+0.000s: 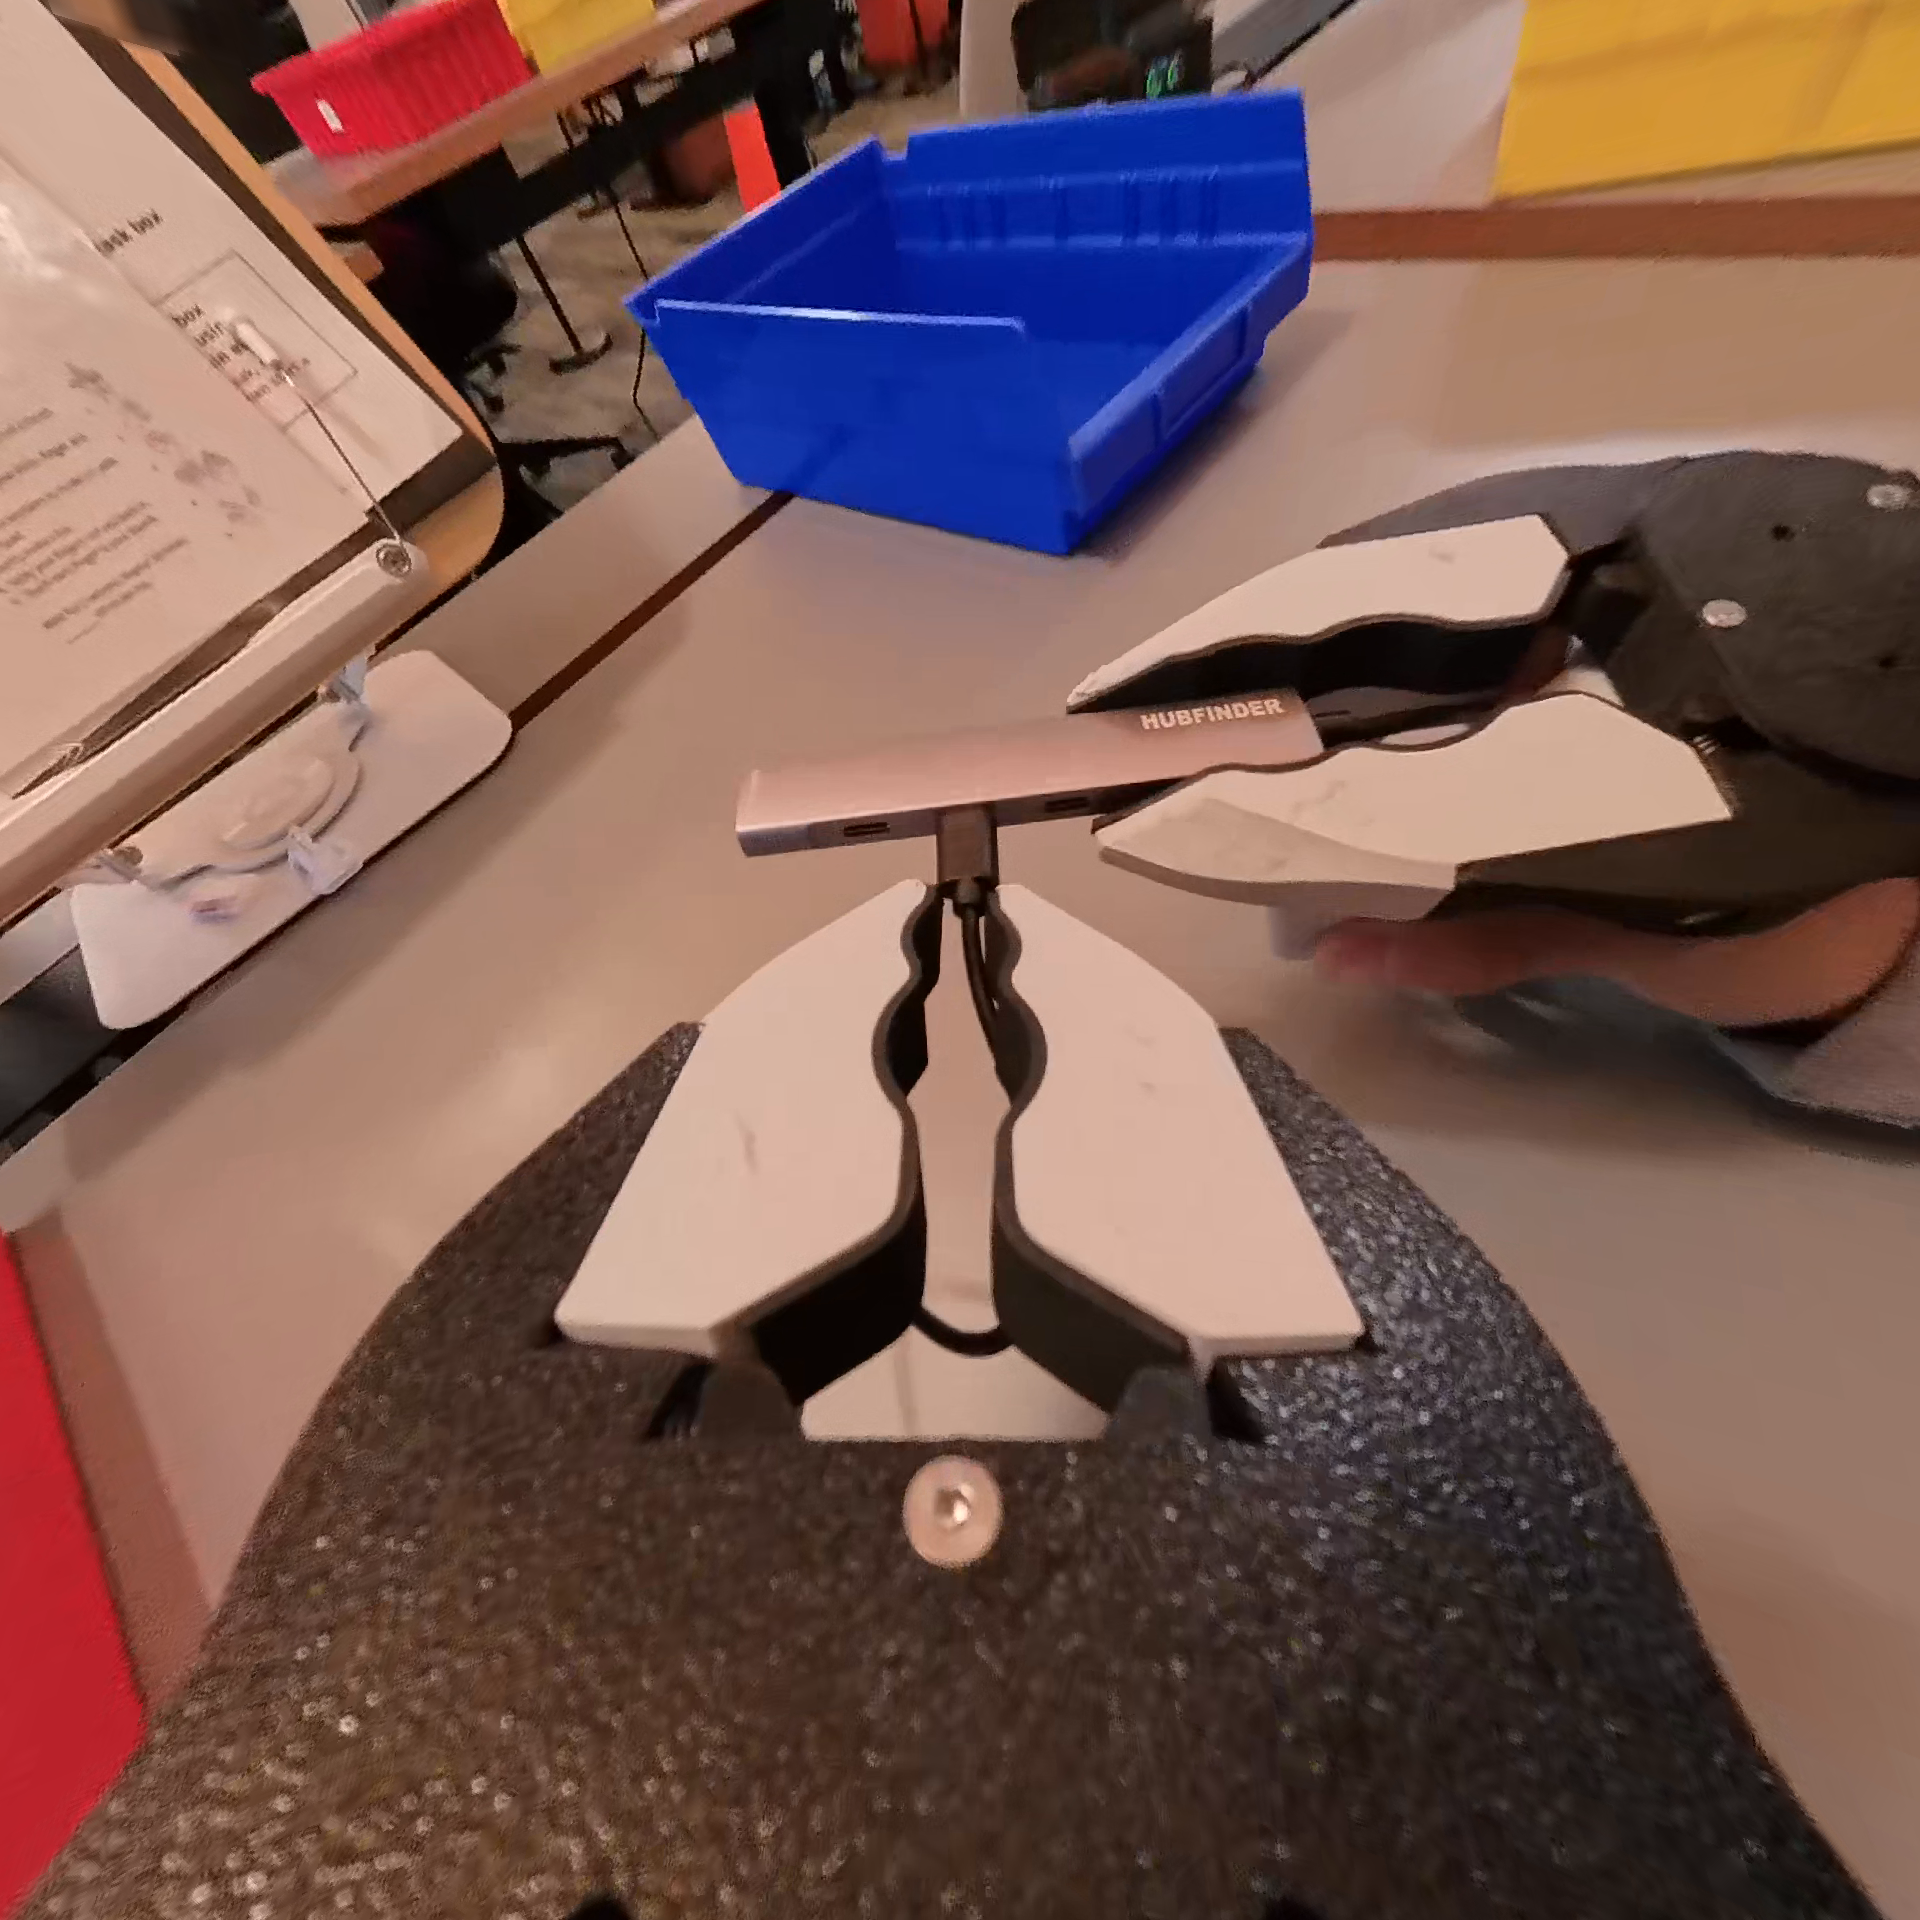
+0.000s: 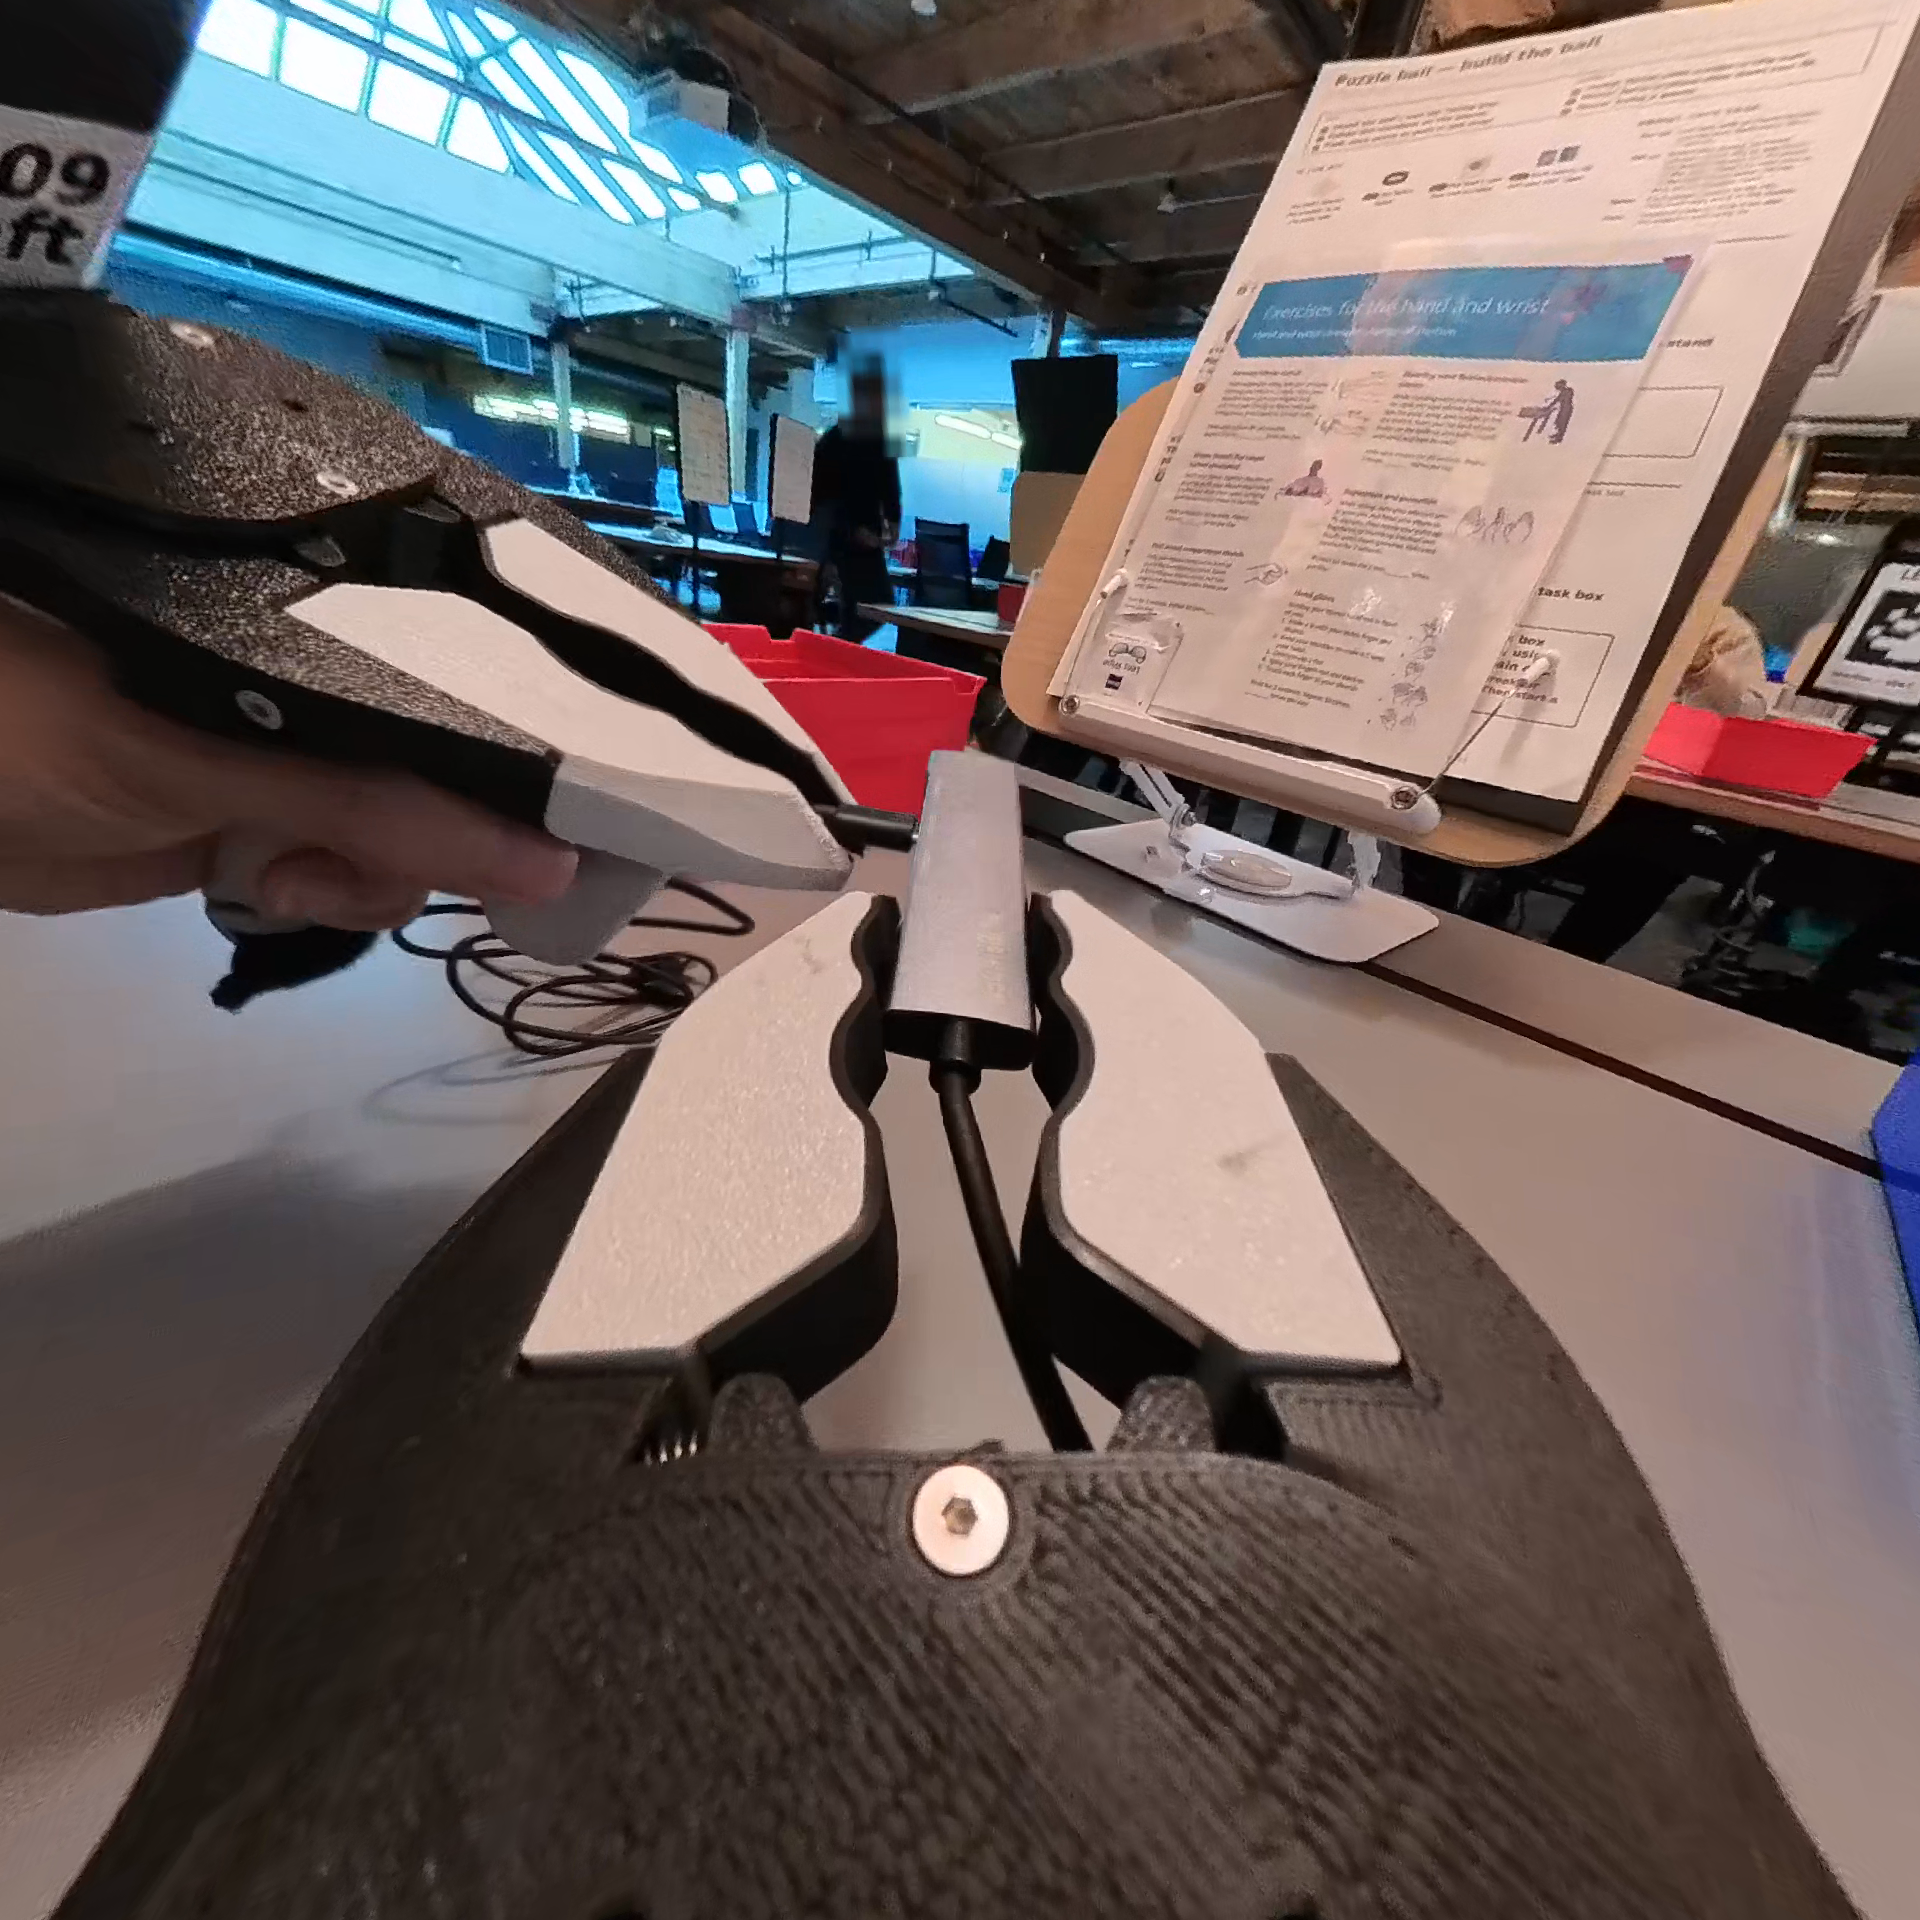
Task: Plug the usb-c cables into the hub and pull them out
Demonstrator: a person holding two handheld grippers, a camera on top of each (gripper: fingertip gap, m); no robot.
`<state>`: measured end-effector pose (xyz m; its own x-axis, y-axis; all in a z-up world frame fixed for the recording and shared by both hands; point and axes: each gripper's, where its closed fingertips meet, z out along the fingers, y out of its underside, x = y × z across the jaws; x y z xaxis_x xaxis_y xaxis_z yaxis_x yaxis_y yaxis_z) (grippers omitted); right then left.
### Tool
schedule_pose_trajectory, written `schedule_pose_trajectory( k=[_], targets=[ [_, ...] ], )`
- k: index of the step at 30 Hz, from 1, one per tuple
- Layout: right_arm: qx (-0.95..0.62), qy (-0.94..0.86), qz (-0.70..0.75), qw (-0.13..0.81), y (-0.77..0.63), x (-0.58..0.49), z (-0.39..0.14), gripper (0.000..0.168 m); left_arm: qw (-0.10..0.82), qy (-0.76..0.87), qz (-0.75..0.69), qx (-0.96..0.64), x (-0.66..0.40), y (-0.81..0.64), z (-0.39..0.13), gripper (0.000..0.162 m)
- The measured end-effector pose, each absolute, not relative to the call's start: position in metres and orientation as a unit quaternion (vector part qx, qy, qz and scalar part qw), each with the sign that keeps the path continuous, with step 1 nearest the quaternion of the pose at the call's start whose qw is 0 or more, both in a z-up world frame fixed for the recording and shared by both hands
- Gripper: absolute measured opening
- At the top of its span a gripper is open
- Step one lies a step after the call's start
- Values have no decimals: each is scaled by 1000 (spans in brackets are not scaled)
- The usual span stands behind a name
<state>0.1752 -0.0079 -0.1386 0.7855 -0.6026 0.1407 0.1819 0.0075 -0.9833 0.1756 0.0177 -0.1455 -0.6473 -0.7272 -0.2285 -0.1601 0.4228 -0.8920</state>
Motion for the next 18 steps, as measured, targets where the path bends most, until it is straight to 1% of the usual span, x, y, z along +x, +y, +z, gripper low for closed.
schedule_pose_trajectory(
  k=[8, 9, 11, 13, 15, 18],
  targets=[
    [-634, 142, -329, 685, -7, 172, -135, 26, 331, 766, -480, -270, 174, 18, -144, 7],
    [-636, 132, -338, 681, -6, 171, -136, 25, 329, 766, -483, -269, 172, 19, -144, 9],
    [-642, 121, -349, 671, -3, 169, -138, 25, 329, 761, -487, -274, 168, 25, -145, 20],
    [-648, 118, -354, 664, -2, 169, -140, 25, 310, 748, -520, -271, 156, 30, -136, 25],
    [-646, 126, -352, 665, -3, 171, -139, 25, 306, 730, -544, -277, 149, 49, -119, 26],
    [-637, 144, -341, 677, -9, 174, -137, 25, 342, 722, -516, -308, 155, 112, -96, 28]
  ],
)
